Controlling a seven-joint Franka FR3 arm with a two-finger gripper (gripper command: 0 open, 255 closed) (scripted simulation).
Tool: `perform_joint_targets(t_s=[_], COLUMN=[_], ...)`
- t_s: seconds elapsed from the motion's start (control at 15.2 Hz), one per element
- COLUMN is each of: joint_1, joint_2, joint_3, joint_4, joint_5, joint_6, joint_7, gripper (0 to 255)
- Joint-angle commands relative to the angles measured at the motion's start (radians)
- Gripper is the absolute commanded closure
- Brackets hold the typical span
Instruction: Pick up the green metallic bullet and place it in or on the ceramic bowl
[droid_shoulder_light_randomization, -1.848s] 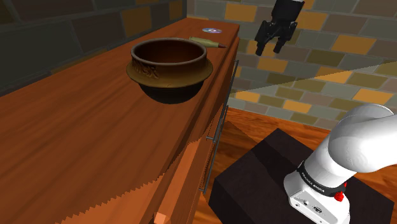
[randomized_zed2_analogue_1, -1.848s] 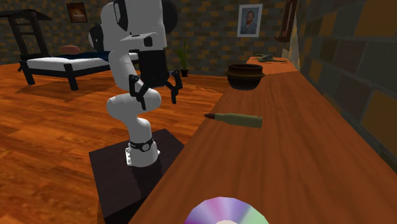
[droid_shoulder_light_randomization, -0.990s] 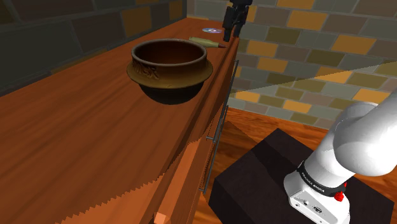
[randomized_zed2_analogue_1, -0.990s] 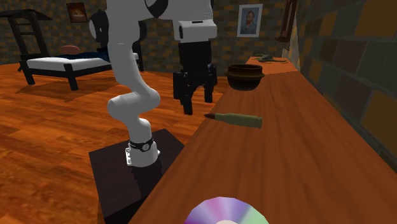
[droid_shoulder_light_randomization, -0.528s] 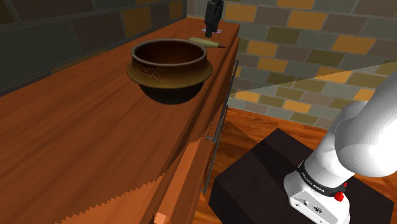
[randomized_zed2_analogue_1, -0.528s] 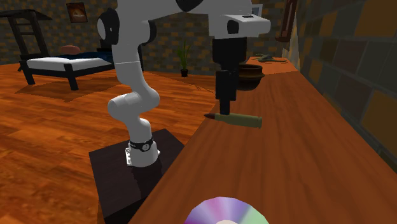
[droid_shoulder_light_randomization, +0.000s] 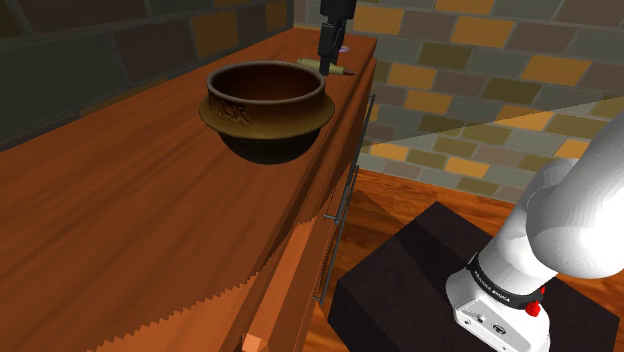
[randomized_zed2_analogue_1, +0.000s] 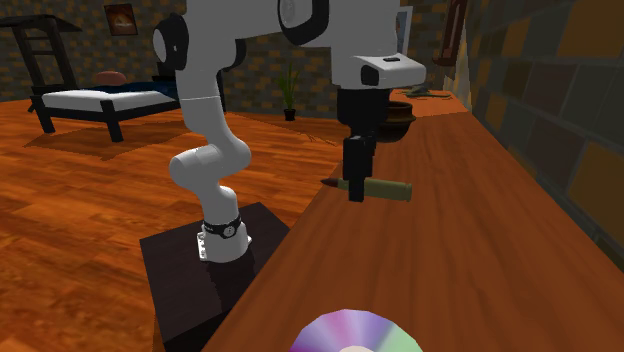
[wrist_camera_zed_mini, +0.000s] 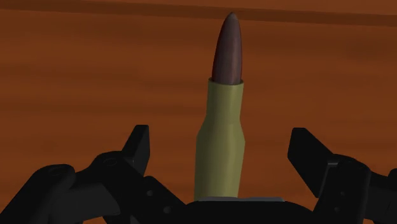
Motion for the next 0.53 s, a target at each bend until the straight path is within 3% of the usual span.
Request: perform_joint_targets(t_s=[0.0,0.33,0.4,0.46], joint_1=[0.0,0.0,0.0,0.0], joint_2=[-0.001,-0.001,-0.001,-0.001], joint_3=[0.0,0.0,0.0,0.0], joint_4=[-0.005,-0.005,-0.005,-0.005], joint_5=[0.0,0.0,0.0,0.0], joint_6=[0.004,0.004,0.004,0.004], joint_7=[-0.001,-0.001,-0.001,-0.001], gripper=[0,0,255,255])
